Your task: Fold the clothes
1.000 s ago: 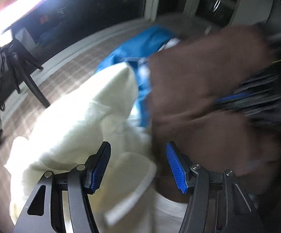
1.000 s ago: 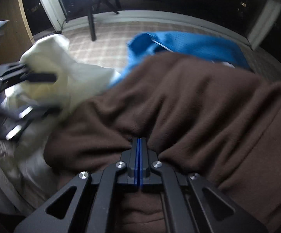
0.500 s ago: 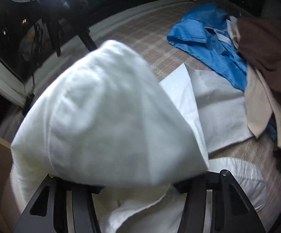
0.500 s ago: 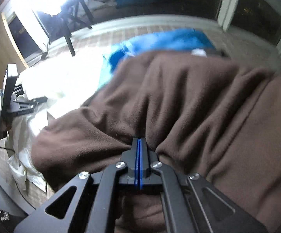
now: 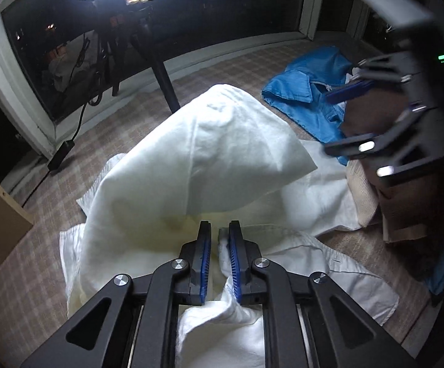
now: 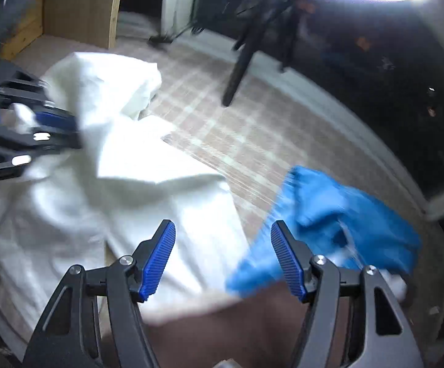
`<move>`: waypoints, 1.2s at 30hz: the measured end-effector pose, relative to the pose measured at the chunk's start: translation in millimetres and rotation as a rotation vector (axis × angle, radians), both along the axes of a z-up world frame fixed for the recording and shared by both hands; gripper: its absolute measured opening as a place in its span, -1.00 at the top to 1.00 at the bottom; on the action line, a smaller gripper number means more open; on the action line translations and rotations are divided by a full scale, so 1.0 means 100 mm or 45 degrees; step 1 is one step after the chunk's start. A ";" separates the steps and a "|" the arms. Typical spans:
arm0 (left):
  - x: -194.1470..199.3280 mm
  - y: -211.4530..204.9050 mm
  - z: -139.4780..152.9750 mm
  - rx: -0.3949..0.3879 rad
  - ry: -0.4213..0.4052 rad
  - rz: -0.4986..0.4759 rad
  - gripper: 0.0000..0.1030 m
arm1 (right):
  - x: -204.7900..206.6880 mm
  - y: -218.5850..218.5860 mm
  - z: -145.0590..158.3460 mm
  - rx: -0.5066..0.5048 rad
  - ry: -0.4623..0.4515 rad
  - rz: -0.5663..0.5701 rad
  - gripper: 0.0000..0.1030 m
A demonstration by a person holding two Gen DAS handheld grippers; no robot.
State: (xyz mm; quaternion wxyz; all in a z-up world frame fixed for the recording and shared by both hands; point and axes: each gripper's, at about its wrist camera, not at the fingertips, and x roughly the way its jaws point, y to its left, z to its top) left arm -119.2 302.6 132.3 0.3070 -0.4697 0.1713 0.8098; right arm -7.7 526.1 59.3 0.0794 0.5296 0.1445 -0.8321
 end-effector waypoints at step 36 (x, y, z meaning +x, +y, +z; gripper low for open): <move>0.13 -0.66 1.76 0.610 0.102 -0.009 0.97 | -0.20 -0.26 1.31 -0.965 0.316 -0.062 0.99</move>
